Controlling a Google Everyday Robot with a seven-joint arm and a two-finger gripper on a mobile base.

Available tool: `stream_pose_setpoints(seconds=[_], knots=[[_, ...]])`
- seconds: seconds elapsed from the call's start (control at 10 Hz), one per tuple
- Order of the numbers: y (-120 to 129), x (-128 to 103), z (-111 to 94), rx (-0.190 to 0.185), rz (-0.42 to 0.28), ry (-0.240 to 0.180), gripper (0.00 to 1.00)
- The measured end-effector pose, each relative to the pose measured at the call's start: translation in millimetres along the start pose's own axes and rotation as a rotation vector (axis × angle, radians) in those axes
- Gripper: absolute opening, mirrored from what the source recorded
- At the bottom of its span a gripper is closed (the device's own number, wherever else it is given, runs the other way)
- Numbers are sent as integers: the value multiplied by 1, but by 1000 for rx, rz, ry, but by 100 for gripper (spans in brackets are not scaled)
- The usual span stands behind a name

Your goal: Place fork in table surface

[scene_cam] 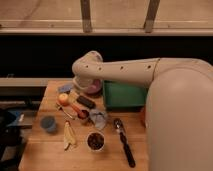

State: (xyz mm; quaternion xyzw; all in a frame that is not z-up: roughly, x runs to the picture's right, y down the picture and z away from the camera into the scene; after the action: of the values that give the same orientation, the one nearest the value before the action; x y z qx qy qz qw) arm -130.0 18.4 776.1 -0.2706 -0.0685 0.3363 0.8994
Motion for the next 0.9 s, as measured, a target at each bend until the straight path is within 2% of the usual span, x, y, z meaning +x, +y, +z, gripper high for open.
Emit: stream_pose_setpoints(seconds=[0.2, 0.6, 0.9], knots=[[3, -2, 11, -21, -4, 24, 80], [28, -32, 74, -112, -64, 60, 80], [37, -39, 103, -156, -76, 76, 80]])
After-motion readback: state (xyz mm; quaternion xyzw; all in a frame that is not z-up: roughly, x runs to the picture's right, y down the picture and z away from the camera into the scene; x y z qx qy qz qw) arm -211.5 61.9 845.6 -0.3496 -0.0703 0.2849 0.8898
